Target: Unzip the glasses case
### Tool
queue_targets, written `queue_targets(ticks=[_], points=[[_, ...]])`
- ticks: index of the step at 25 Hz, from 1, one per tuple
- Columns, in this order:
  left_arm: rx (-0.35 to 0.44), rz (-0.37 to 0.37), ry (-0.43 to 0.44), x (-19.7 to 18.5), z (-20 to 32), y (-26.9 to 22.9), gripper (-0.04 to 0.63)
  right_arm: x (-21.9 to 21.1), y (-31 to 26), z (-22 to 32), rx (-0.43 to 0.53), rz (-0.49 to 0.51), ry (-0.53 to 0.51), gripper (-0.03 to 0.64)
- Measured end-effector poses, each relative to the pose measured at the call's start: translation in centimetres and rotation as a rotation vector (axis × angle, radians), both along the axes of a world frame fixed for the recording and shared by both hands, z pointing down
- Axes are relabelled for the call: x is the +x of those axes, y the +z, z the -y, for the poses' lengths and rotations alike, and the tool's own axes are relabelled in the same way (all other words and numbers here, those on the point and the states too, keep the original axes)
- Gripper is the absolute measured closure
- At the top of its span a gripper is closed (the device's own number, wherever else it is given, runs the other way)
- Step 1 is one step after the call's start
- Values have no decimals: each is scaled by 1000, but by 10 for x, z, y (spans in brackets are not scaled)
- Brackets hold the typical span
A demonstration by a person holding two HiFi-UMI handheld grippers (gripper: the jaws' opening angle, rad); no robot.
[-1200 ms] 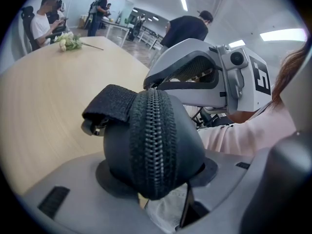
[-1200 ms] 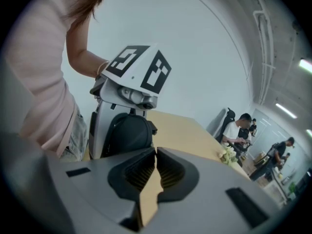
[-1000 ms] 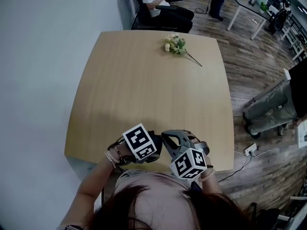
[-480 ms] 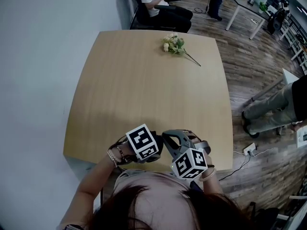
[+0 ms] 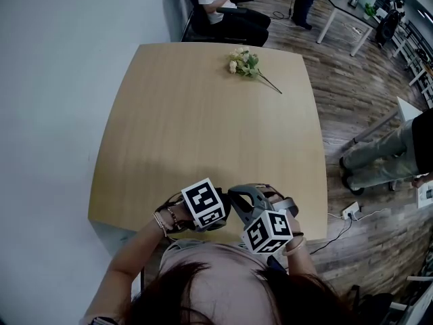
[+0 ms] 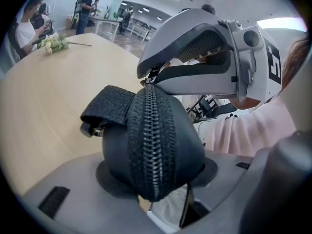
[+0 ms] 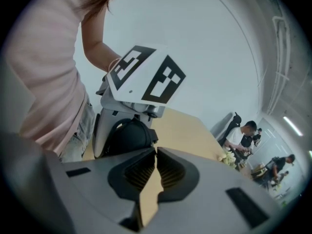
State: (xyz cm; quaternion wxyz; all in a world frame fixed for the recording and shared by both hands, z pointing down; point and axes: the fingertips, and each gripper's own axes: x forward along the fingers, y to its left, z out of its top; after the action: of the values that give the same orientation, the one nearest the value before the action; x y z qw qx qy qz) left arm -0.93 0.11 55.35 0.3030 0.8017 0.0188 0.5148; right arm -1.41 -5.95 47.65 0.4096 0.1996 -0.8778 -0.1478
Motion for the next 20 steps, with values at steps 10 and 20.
queue_targets(ticks=[10,20], points=[[-11,3,15,1,-6,8,364,-3,5,-5,-4,-53,-48,600],[-6,9,32,4,-10,15,364,-5,10,-9,-9,-112,-92,600]])
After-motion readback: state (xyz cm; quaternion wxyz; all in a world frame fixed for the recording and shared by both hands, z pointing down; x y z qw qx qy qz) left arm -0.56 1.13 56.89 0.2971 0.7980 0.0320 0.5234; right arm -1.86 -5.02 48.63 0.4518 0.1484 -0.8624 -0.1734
